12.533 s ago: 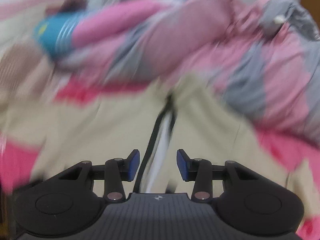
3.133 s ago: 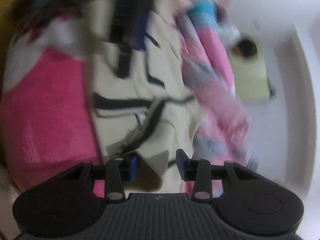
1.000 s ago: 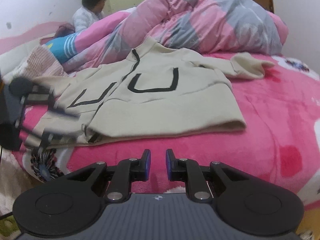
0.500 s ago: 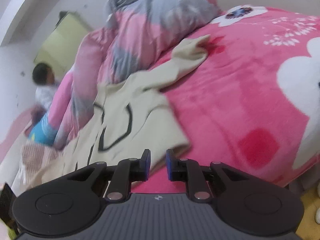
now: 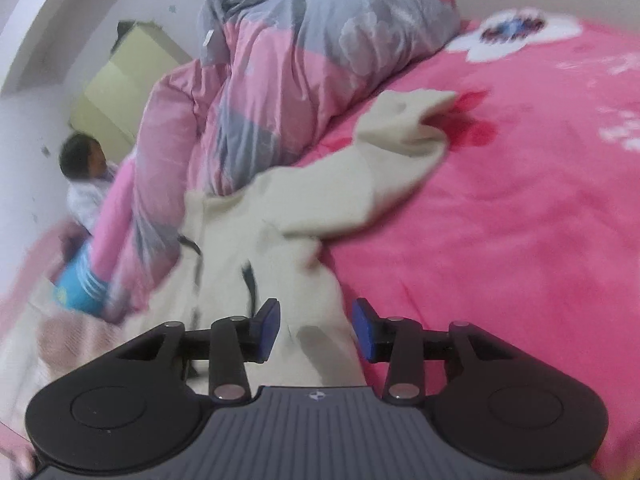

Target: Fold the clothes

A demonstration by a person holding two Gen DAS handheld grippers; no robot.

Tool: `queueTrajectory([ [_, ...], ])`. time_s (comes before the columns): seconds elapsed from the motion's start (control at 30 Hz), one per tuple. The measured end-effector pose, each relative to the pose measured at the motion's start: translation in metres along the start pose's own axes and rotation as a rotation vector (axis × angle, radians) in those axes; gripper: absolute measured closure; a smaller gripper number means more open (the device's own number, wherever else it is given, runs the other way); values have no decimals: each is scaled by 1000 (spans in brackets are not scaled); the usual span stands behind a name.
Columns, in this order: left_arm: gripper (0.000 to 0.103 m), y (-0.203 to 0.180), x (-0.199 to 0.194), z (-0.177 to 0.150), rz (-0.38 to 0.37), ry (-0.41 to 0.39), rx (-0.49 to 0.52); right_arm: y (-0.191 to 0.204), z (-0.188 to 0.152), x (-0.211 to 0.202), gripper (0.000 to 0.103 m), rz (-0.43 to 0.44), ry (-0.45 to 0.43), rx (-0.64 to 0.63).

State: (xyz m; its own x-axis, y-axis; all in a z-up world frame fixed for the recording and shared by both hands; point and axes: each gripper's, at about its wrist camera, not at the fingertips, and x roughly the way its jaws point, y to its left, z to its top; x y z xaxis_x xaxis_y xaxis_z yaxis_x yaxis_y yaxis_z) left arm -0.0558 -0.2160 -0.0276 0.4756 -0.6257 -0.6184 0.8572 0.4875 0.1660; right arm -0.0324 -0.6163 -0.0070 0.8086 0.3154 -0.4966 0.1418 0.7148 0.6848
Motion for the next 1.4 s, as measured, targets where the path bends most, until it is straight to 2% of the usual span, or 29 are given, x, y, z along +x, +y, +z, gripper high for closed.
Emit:
queueTrajectory([
  [0.1, 62, 5, -1, -3, -26, -15, -29, -21, 35, 39, 47, 17, 42, 131],
  [0.23, 59, 13, -2, -6, -73, -36, -66, -48, 65, 105, 48, -8, 120, 259],
  [0.33, 58, 19, -2, -8, -110, -43, -86, -54, 78, 131, 62, -17, 57, 265],
  [0.37, 58, 21, -2, -8, -121, -43, -91, -54, 83, 138, 80, -22, 34, 256],
  [0.4, 58, 23, -2, -8, -132, -42, -92, -51, 90, 142, 99, -38, 13, 227],
  [0.5, 58, 27, -1, -8, -160, -38, -88, -37, 114, 145, 100, -57, -58, 107],
  [0.67, 58, 34, 0, -8, -200, -20, -94, 6, 150, 149, 101, -110, -171, -235],
  [0.8, 58, 35, 1, -9, -211, -15, -91, 0, 153, 181, 101, -202, -142, -332],
  [0.87, 58, 35, 1, -10, -213, -16, -86, -16, 149, 202, 101, -242, -96, -320],
  [0.93, 58, 36, 1, -10, -215, -14, -84, -31, 144, 210, 102, -232, -61, -280],
  [1.03, 58, 35, 0, -9, -212, -11, -67, -37, 146, 187, 90, -187, -60, -150],
  [1.1, 58, 35, 0, -8, -212, -11, -60, -40, 144, 164, 74, -159, -56, -66],
  [1.17, 58, 35, 0, -9, -213, -14, -62, -42, 134, 132, 72, -98, -26, 2],
  [1.33, 58, 35, 1, -10, -211, -22, -70, -28, 68, 55, 60, 69, 140, 12],
  [1.37, 58, 36, 1, -10, -211, -23, -74, -24, 52, 41, 55, 99, 175, 12],
  [1.4, 58, 36, 1, -10, -210, -24, -77, -20, 37, 31, 46, 106, 197, -3],
])
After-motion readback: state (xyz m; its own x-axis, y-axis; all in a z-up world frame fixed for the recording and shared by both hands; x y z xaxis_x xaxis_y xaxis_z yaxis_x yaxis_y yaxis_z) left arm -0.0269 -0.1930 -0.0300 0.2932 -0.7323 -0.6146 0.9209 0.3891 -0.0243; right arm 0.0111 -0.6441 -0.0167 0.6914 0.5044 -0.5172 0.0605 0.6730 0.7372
